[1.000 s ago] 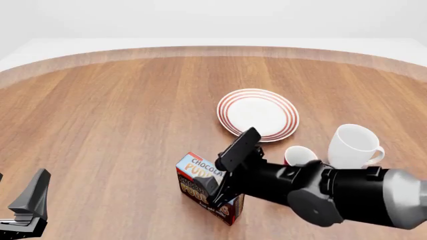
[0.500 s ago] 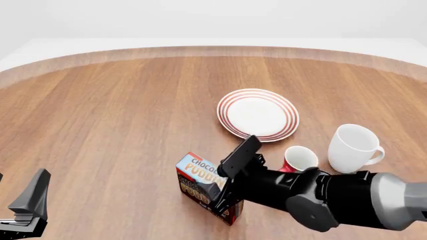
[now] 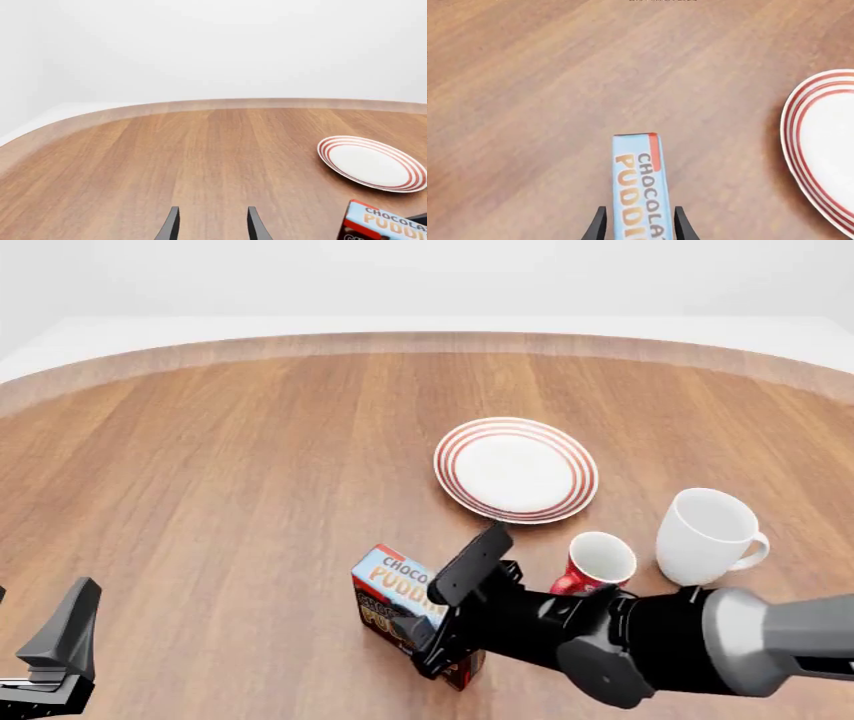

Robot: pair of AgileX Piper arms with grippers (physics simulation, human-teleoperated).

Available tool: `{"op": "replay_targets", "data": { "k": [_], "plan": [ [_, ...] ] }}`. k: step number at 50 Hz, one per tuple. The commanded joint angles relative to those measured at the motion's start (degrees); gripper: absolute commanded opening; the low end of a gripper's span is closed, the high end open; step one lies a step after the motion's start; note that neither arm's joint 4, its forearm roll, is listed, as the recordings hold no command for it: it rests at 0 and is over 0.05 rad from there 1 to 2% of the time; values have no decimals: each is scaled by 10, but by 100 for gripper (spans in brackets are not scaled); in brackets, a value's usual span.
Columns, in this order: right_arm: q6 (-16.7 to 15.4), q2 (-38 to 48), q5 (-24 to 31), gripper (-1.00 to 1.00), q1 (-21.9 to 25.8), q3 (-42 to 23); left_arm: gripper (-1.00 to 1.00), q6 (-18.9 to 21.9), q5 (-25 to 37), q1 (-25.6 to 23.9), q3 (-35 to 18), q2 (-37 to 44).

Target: Put the chocolate pudding to the right of the plate.

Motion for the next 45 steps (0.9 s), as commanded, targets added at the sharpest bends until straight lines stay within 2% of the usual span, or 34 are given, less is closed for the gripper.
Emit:
{"op": "replay_targets", "data": {
  "k": [1,12,13,30,45],
  "plan": [
    [3,21,-14,100,0,2,100,0,0,0,0,0],
    [5,17,-25,100,-3,13,100,0,0,0,0,0],
    [2,13,-27,-100,-9,17,100,0,0,0,0,0],
    [-2,4,-22,-100,-11,17,100,0,0,0,0,0],
    [-27,-36,30,-100,-18,-19,100,0,0,0,0,0]
  ]
}}
